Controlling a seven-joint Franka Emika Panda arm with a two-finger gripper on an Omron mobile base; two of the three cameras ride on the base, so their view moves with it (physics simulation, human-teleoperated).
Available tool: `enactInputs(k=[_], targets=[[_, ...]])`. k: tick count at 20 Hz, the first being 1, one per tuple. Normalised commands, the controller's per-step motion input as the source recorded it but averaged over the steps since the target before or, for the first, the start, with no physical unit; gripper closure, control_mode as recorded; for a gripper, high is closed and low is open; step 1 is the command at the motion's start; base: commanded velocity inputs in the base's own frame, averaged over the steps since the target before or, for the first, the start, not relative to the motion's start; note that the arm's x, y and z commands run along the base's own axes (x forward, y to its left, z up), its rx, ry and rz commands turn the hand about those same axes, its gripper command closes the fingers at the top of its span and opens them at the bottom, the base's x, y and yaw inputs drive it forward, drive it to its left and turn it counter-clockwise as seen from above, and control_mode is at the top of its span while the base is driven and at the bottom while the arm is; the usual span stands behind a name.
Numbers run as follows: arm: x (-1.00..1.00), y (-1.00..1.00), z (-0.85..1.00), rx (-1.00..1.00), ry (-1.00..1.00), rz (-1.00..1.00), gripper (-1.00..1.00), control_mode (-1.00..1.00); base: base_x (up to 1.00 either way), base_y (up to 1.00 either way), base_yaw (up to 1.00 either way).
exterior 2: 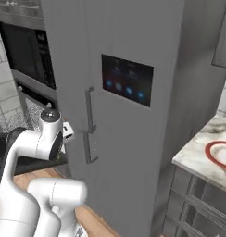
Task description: Place the fish on the top rack of the oven, and slide the tray back inside. Close the oven door.
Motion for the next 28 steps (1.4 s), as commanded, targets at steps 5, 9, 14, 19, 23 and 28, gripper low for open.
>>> enactInputs(k=[5, 9, 14, 19, 23, 28], targets=[[0.0, 0.0, 0.0, 0.0, 0.0, 0.0, 1.0, 1.0, 0.07, 0.58, 0.41], [0.0, 0.0, 0.0, 0.0, 0.0, 0.0, 1.0, 1.0, 0.37, 0.41, 0.34], [0.0, 0.0, 0.0, 0.0, 0.0, 0.0, 1.0, 1.0, 0.54, 0.46, 0.24], [0.0, 0.0, 0.0, 0.0, 0.0, 0.0, 1.0, 1.0, 0.62, 0.39, 0.18], [0.0, 0.0, 0.0, 0.0, 0.0, 0.0, 1.0, 1.0, 0.6, 0.04, 0.12], [0.06, 0.01, 0.0, 0.0, 0.0, 0.0, 1.0, -1.0, 0.25, 0.0, 0.01]])
